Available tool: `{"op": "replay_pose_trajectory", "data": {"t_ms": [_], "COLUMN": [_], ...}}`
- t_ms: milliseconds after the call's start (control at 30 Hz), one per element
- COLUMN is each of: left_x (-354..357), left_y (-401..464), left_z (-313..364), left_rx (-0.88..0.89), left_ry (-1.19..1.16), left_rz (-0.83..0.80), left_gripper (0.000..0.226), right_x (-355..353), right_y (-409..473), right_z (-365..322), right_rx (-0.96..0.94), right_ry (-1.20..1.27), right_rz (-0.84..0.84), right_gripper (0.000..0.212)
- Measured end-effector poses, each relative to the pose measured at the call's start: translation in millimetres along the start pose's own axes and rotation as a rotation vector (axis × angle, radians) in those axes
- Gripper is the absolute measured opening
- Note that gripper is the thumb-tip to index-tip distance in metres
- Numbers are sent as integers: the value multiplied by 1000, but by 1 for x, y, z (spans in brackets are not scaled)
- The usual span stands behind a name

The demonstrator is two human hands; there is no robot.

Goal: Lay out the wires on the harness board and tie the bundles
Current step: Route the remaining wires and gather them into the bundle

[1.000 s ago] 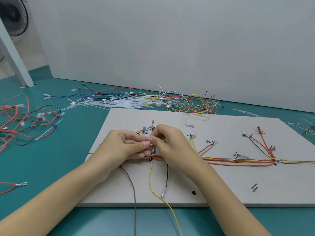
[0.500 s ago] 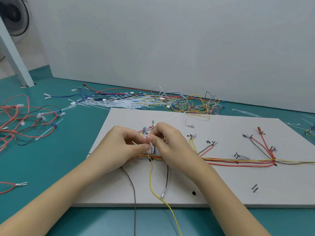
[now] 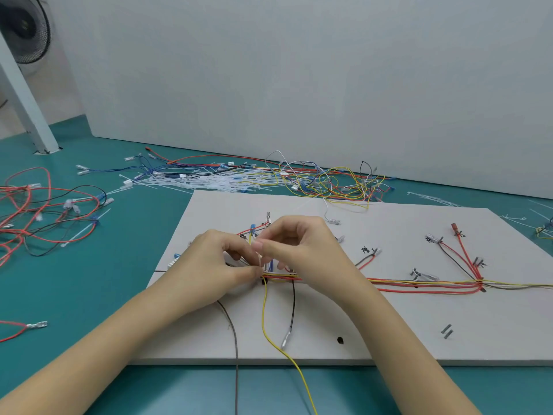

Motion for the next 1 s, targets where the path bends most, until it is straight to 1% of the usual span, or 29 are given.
{"op": "replay_pose_trajectory", "data": {"t_ms": [133, 267, 367, 433, 533, 733, 833, 900, 967, 1000], "left_x": [1, 1, 0, 1, 4, 8, 8, 7, 8, 8], "left_y": [0, 1, -1, -2, -4, -9, -8, -7, -6, -6], "left_z": [0, 0, 2, 5, 7, 12, 12, 12, 9, 6], "left_rx": [32, 75, 129, 174, 247, 348, 348, 339, 327, 312], "left_ry": [-17, -16, 54, 128, 217, 291, 252, 246, 251, 241], "left_rz": [-21, -57, 10, 49, 74, 104, 99, 101, 92, 81], "left_gripper": [11, 8, 8, 6, 1, 7, 13, 13, 11, 11], "right_x": [5, 9, 12, 13, 13, 14, 13, 13, 14, 14], "right_y": [-1, -4, -7, -8, -8, -9, -9, -8, -7, -6], "right_z": [2, -2, -4, -6, -7, -7, -5, -2, -1, -2], "right_rx": [-26, -50, -68, -78, -75, -32, -5, 19, 10, -17], "right_ry": [-112, -174, -194, -174, -77, 37, 88, 124, 86, 15], "right_rz": [-11, -24, -49, -33, -1, -28, -40, -55, -94, -120], "right_gripper": [11, 9, 9, 8, 7, 9, 10, 12, 13, 13]}}
Point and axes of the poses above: each hand's wrist, its own y-axis towards the middle knuckle, its own x-axis out of the palm, z = x × y, the point moved 5 cm from there along y, towards the middle knuckle, and after that the axes turned 8 degrees about -x, right-handed, at the moved point
